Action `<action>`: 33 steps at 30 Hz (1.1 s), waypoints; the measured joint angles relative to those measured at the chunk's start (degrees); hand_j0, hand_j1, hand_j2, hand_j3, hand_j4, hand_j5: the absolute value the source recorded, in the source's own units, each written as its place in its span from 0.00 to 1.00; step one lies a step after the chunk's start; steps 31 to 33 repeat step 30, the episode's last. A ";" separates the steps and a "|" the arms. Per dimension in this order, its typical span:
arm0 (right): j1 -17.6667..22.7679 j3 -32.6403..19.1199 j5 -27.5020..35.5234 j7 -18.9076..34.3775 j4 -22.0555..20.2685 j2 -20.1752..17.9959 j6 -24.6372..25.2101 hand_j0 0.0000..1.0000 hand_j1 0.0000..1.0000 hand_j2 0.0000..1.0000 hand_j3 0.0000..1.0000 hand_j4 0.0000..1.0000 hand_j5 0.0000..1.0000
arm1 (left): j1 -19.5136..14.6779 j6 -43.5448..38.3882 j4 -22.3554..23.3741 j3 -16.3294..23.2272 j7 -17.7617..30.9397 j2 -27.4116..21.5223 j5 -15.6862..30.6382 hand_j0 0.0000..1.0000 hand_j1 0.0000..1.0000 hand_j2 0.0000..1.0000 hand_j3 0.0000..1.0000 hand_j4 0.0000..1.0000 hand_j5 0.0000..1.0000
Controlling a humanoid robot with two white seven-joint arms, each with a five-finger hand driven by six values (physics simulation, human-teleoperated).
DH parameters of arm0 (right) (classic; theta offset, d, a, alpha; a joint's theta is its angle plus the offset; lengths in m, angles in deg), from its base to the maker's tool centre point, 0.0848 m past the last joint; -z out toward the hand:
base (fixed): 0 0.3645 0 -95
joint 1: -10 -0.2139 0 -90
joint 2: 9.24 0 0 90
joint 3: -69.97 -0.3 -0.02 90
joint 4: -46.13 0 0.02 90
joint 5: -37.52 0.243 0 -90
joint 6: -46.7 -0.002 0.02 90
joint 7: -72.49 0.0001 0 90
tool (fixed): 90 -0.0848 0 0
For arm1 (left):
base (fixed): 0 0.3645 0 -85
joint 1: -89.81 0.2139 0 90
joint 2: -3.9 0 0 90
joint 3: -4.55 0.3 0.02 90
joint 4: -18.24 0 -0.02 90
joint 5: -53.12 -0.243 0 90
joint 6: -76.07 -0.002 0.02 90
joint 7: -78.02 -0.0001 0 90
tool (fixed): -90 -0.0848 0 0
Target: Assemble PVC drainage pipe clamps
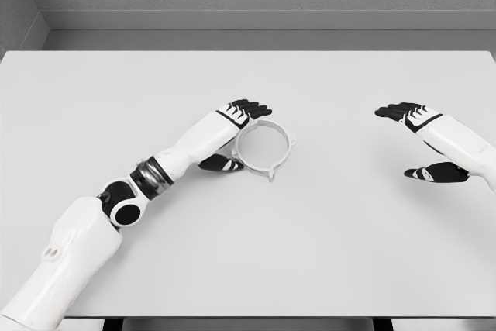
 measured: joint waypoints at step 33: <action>0.00 0.02 0.00 0.00 0.00 0.01 0.00 1.00 1.00 1.00 1.00 1.00 1.00 | 0.53 0.00 -3.49 -8.03 -0.08 -30.42 9.90 1.00 1.00 1.00 1.00 1.00 1.00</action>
